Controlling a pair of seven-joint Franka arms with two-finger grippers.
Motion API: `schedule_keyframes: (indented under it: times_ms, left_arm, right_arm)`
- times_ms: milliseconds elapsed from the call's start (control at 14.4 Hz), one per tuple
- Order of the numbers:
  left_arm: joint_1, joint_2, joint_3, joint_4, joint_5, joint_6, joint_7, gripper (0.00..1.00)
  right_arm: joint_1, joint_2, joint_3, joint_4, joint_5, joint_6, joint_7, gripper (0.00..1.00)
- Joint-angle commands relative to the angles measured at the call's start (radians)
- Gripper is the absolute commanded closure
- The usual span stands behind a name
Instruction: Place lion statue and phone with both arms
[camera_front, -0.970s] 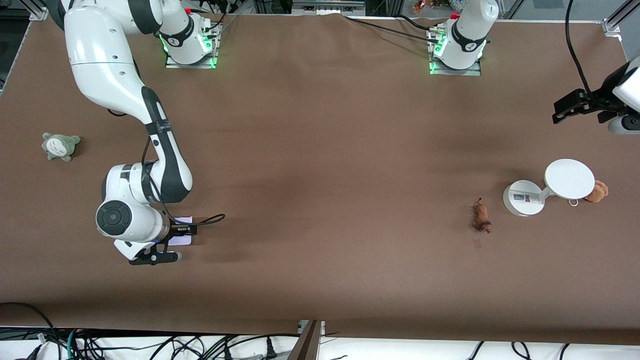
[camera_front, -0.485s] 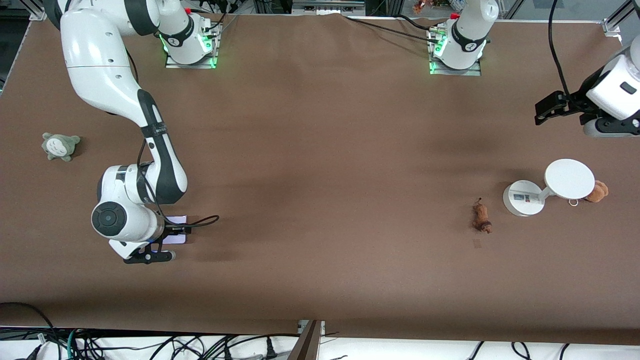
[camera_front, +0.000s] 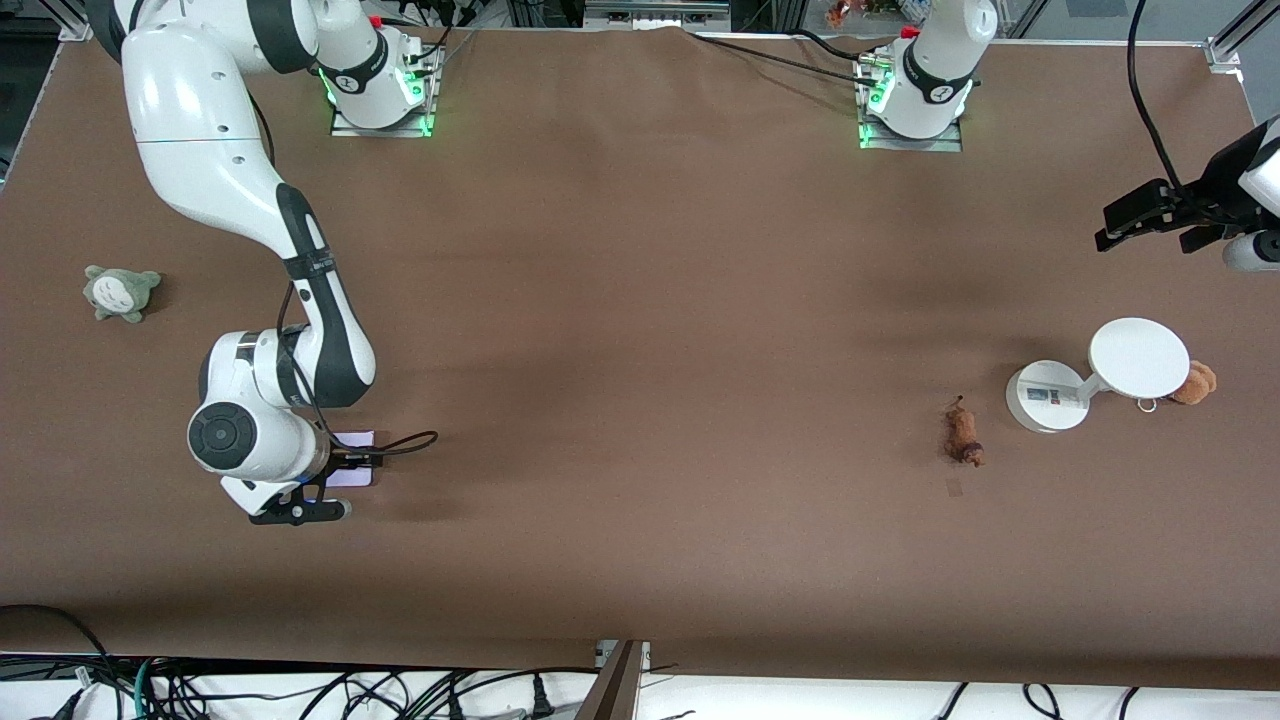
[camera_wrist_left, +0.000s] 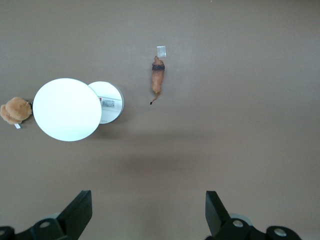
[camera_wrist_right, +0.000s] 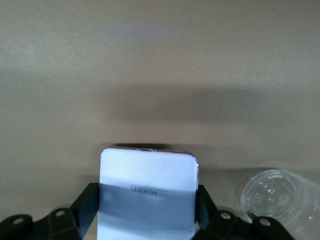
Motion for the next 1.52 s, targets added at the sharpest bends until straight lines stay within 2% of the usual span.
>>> schedule_keyframes:
  times_ms: [0, 69, 277, 485, 624, 901, 1317, 1455]
  left_arm:
    - [-0.006, 0.012, -0.001, 0.015, -0.018, 0.007, 0.012, 0.0]
    - [-0.005, 0.012, -0.001, 0.016, -0.018, 0.006, 0.018, 0.0]
    - [0.002, 0.041, 0.001, 0.06, -0.018, 0.004, 0.007, 0.0]
    - [0.005, 0.095, 0.004, 0.14, -0.017, -0.001, 0.01, 0.0]
    - [0.005, 0.095, 0.005, 0.166, -0.02, -0.002, 0.012, 0.0]
    - [0.003, 0.093, 0.001, 0.17, -0.02, -0.002, 0.013, 0.0]
    - [0.005, 0.093, 0.002, 0.185, -0.018, -0.002, 0.015, 0.0]
    - [0.005, 0.095, 0.002, 0.185, -0.02, -0.002, 0.016, 0.0]
  right_arm:
    - [-0.007, -0.009, 0.006, -0.016, -0.032, 0.01, -0.014, 0.14]
    - [-0.007, -0.011, 0.006, -0.013, -0.045, 0.008, -0.014, 0.0]
    - [0.007, -0.048, 0.008, -0.004, -0.049, -0.004, -0.02, 0.0]
    - [0.01, -0.153, 0.011, -0.004, -0.046, -0.016, -0.025, 0.0]
    - [0.01, -0.227, 0.012, -0.004, -0.041, -0.047, -0.025, 0.0]
    - [0.021, -0.339, 0.02, 0.021, -0.042, -0.174, -0.023, 0.0]
    - [0.027, -0.505, 0.017, 0.064, -0.038, -0.452, -0.008, 0.0]
    - [0.026, -0.519, 0.015, 0.064, -0.039, -0.518, -0.004, 0.0]
